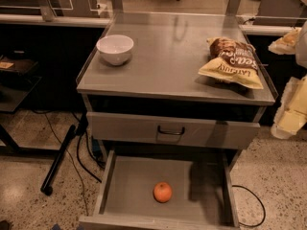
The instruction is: Pick orange from middle drawer and place on counter
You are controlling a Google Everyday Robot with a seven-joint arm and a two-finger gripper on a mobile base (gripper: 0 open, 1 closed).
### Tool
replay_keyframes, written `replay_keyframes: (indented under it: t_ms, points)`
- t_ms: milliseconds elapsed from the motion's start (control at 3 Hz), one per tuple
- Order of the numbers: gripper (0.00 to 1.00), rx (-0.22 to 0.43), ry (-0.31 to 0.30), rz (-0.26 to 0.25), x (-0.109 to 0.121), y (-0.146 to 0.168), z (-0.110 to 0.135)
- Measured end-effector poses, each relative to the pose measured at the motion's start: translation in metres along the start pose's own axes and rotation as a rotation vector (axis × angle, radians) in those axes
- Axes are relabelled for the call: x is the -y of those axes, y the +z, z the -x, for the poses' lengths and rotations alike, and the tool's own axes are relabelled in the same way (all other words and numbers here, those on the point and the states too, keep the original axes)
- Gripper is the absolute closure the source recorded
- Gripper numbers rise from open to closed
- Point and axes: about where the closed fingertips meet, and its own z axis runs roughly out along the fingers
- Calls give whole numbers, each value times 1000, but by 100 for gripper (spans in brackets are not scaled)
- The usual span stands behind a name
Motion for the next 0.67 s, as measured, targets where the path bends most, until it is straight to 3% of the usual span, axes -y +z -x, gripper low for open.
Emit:
replay_keyframes:
  t_ms: [667]
  points:
    - [0,21,0,0,-2,1,0]
